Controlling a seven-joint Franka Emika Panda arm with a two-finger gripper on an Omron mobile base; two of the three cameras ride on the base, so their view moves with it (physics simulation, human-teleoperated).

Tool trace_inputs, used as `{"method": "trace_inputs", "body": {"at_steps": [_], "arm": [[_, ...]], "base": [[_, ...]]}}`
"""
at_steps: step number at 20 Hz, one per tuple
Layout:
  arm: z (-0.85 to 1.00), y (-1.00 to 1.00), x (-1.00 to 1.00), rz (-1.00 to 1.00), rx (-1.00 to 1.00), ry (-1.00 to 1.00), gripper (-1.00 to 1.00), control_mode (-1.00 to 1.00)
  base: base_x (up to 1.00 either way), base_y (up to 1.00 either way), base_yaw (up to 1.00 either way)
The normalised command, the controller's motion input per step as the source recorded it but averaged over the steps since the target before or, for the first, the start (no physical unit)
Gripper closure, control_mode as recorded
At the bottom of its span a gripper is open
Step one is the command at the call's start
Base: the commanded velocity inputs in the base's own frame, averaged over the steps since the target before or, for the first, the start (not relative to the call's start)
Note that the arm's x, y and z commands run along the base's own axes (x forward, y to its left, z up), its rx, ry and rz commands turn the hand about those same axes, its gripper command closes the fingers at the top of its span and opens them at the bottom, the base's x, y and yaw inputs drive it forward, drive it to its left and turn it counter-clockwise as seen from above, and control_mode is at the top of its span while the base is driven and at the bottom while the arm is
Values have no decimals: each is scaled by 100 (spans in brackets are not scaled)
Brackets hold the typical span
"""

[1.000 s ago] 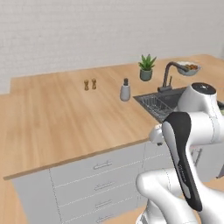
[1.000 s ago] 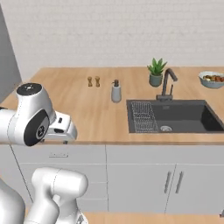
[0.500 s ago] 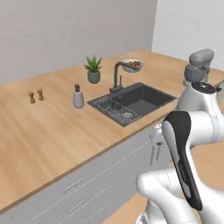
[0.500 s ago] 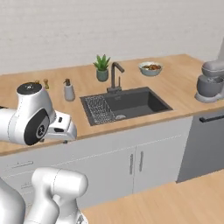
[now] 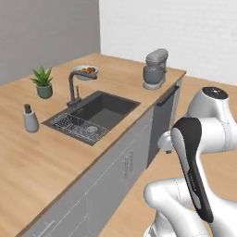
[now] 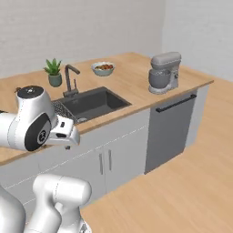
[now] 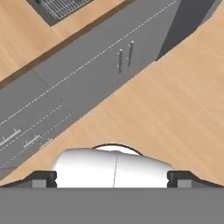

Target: Navigate to the shelves.

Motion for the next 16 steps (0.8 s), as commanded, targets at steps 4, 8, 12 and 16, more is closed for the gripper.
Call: {"method": "trace_inputs", "body": {"at_steps": [4,8,12,16], "arm": [[0,0,0,0,0,0,-100,100],[0,0,0,0,0,0,-100,100],[0,0,0,0,0,0,-100,100],[0,0,0,0,0,0,-100,100]], "base": [[7,-42,-52],[20,-30,-57],[14,-25,-61],[6,-15,-64]]}}
